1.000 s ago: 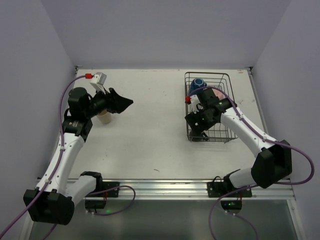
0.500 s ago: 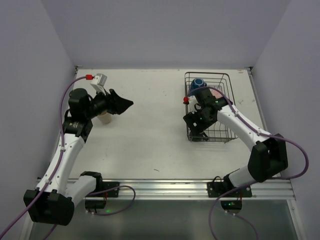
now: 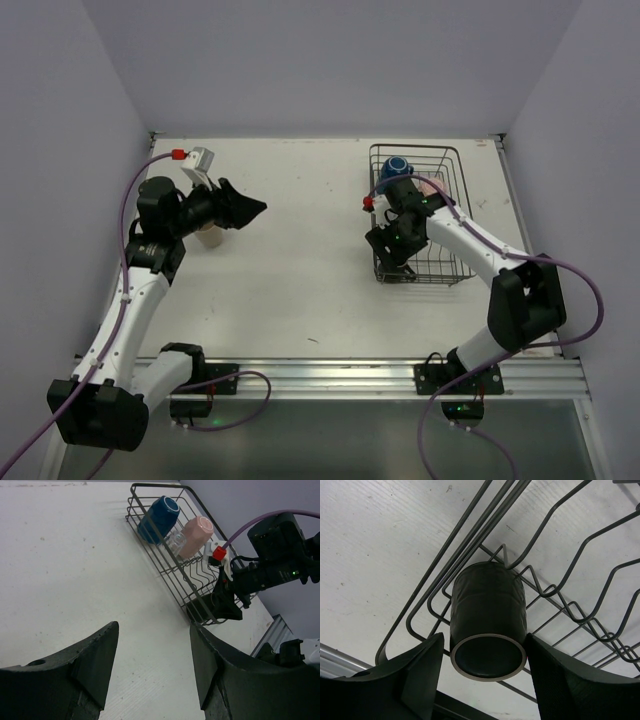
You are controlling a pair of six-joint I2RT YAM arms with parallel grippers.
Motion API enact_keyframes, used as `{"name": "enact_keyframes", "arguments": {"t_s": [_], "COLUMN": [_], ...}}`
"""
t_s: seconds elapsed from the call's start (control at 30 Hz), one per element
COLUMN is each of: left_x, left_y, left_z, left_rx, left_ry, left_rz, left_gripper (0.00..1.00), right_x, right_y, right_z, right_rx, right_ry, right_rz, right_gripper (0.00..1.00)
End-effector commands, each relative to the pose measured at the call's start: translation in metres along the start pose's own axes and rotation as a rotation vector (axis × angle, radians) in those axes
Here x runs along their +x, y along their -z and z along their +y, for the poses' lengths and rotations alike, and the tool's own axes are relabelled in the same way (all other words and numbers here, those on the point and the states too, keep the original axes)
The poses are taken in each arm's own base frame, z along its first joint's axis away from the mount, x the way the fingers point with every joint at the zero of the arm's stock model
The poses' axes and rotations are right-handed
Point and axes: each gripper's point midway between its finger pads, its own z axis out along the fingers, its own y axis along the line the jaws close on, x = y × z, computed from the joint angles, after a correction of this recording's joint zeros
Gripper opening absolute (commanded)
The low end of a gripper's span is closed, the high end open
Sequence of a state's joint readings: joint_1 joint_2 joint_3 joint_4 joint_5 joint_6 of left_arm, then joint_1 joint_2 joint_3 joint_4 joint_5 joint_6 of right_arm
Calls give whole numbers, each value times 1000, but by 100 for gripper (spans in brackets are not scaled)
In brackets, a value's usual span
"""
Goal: Unload the cups from the dish rack
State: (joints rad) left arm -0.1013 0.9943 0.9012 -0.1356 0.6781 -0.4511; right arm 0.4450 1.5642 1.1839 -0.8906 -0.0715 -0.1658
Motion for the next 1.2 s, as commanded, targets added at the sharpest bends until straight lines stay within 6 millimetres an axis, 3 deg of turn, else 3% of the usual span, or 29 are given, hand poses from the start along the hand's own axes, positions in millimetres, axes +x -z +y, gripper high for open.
{"name": "enact_keyframes", "arguments": {"t_s": [0.0, 0.3, 0.73, 0.97, 1.03, 1.1, 1.17], "left_x": [-1, 2, 4, 5, 6, 7, 7], "left_y": [2, 2, 1, 1, 1, 0, -1], "left_z": [-9, -8, -7, -7, -6, -6, -3], "left_rx": [42, 40, 41, 43, 39, 38, 29], "left_ry": [-42, -39, -38, -36, -34, -33, -27], "left_rz": [-13, -5, 0, 4, 5, 7, 11], "left_gripper": [63, 63, 63, 63, 63, 63, 63], "right_x": [1, -1, -4, -6, -9, -14, -20], "right_y": [-7, -14, -22, -20, -14, -7, 2], "right_z": [4, 3, 2, -1, -4, -11, -15], "right_rx": [-27, -32, -38, -22, 1, 47, 75], "right_ry": [51, 47, 40, 25, 15, -16, -44], "right_rz": [-1, 20, 45, 32, 10, -12, -36], "right_gripper": [67, 63, 65, 34, 21, 0, 0]}}
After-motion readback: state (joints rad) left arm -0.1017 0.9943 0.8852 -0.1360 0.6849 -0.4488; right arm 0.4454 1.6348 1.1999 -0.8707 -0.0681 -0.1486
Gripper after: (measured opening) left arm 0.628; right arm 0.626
